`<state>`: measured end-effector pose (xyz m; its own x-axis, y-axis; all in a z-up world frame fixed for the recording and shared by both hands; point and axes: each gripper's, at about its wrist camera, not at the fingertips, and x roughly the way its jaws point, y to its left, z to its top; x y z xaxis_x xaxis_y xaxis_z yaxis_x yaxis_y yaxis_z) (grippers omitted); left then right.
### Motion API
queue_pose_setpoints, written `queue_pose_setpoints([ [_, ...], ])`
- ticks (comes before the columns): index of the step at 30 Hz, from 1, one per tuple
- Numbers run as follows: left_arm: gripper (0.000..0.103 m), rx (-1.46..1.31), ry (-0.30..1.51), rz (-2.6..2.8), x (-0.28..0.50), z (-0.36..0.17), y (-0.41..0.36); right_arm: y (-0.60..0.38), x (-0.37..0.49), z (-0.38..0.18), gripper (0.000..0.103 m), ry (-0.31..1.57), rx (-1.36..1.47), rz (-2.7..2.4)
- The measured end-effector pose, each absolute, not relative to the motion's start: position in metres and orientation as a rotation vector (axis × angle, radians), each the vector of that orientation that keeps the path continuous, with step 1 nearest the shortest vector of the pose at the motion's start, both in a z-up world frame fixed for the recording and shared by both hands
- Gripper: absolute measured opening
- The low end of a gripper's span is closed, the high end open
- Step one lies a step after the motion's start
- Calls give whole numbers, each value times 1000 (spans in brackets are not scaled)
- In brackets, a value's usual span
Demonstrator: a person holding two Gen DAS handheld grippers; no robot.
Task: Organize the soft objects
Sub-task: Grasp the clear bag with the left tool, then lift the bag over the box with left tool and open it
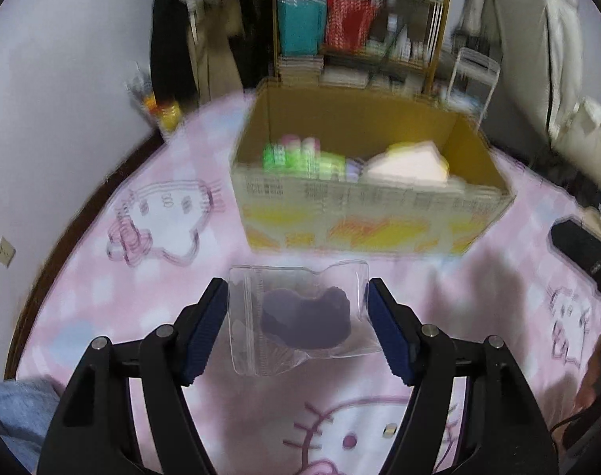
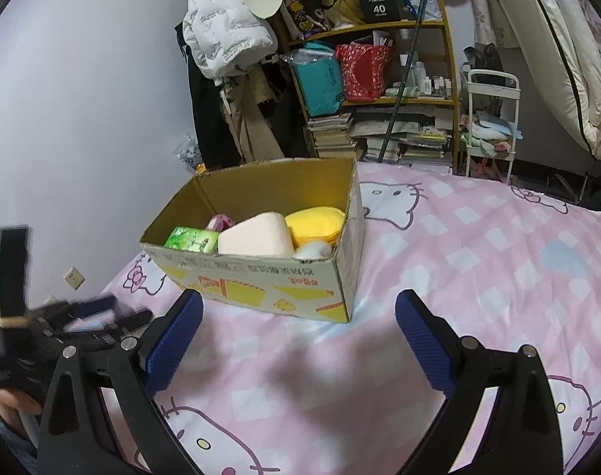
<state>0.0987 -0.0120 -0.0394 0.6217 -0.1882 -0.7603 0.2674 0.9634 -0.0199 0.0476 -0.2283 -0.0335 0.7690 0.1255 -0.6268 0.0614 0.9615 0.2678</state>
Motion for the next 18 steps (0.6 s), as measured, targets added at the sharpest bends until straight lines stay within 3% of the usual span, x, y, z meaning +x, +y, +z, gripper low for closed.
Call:
queue_pose_setpoints([
  [4,70,78,709,-269,106,-9,-15,-230,46,-28,102,664,280,31],
  [10,71,100,619,-278,139,10,-30,-231,46,-23,102,636,279,28],
  [18,71,137,639,-292,182,-4,-61,-230,46,-23,102,636,274,28],
])
